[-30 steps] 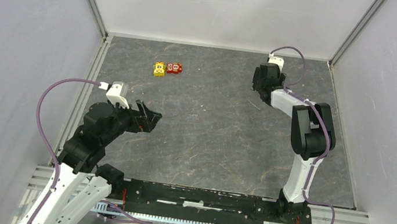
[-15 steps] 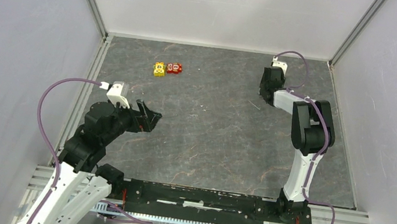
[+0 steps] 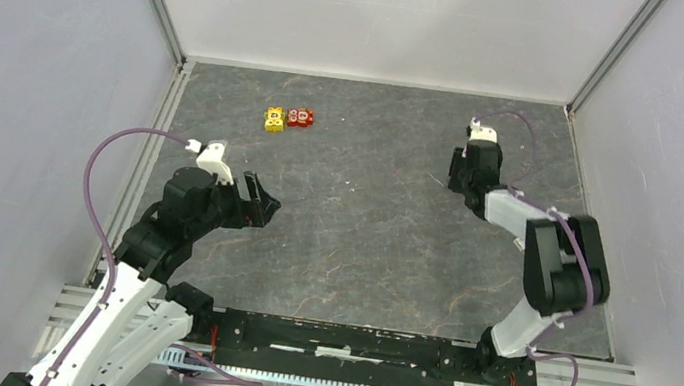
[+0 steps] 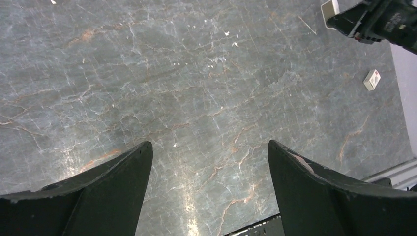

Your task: Load the staples into the stapler

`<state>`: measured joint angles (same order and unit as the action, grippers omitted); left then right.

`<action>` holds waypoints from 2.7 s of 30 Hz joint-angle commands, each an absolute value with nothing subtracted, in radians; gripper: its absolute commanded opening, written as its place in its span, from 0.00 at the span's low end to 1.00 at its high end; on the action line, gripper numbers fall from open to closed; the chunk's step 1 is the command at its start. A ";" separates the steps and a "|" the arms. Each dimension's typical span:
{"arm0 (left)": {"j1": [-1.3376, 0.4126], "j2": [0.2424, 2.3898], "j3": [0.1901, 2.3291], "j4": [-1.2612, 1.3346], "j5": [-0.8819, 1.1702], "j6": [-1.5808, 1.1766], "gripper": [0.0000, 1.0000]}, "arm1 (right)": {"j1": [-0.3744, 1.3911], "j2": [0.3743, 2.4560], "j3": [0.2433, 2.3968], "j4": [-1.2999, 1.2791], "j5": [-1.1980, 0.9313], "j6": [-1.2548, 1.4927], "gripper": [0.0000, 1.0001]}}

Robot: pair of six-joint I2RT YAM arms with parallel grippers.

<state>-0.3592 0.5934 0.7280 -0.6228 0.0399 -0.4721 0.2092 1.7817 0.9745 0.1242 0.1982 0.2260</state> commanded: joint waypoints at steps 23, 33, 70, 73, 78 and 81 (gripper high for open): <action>-0.356 0.726 0.609 -0.234 0.396 -0.918 0.81 | 0.946 1.032 0.509 0.389 0.158 0.437 0.41; -0.370 0.787 0.554 -0.084 0.458 -1.004 0.87 | 1.088 1.133 0.611 0.391 0.235 0.432 0.42; -0.411 0.886 0.428 0.236 0.597 -1.149 0.16 | 1.156 1.294 0.693 0.392 0.331 0.427 0.53; -0.410 0.876 0.435 0.245 0.603 -1.126 0.07 | 1.155 1.267 0.701 0.360 0.351 0.398 0.65; -0.411 0.826 0.442 0.241 0.597 -1.037 0.02 | 1.095 1.146 0.669 0.326 0.244 0.358 0.73; -0.411 0.786 0.453 0.230 0.593 -0.947 0.02 | 1.011 1.060 0.618 0.344 0.059 0.361 0.73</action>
